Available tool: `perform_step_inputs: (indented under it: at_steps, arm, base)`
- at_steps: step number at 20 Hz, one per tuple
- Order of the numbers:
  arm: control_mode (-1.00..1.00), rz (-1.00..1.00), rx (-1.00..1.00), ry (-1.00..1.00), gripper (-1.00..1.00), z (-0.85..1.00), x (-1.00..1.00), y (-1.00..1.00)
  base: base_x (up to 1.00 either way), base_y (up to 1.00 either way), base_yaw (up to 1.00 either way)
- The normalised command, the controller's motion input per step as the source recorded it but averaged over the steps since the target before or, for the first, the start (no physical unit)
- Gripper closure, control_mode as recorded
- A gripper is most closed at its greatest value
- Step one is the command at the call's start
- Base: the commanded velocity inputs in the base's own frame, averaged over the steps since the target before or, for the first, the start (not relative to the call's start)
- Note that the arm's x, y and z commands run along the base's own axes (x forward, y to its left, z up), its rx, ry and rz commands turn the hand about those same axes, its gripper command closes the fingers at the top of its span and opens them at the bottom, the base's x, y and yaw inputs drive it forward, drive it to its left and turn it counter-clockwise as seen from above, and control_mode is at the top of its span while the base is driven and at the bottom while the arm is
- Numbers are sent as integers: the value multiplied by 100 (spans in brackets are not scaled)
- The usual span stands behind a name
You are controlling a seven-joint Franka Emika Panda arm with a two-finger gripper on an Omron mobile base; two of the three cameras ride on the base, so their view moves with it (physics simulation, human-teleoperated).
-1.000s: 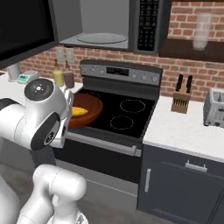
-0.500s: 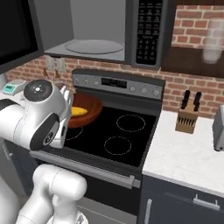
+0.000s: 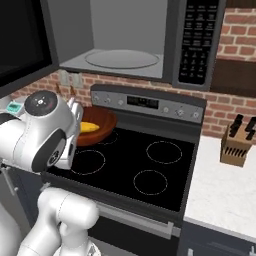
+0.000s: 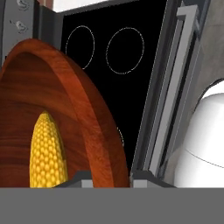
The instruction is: Pick the corn from the sink and place it in the bowl. Then pick the bowl and place it in the microwave. Then close the microwave door and press the start button.
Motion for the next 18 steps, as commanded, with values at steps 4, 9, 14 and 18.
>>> perform_step_inputs:
  at_steps: [4,9,14,18]
  arm:
    - [100,0,0,0,100,0,0,0]
    - [100,0,0,0,100,0,0,0]
    - [100,0,0,0,100,0,0,0]
    - [100,0,0,0,100,0,0,0]
  base:
    - [56,13,0]
    - [24,-10,3]
    - [3,-54,12]
    - [0,-55,14]
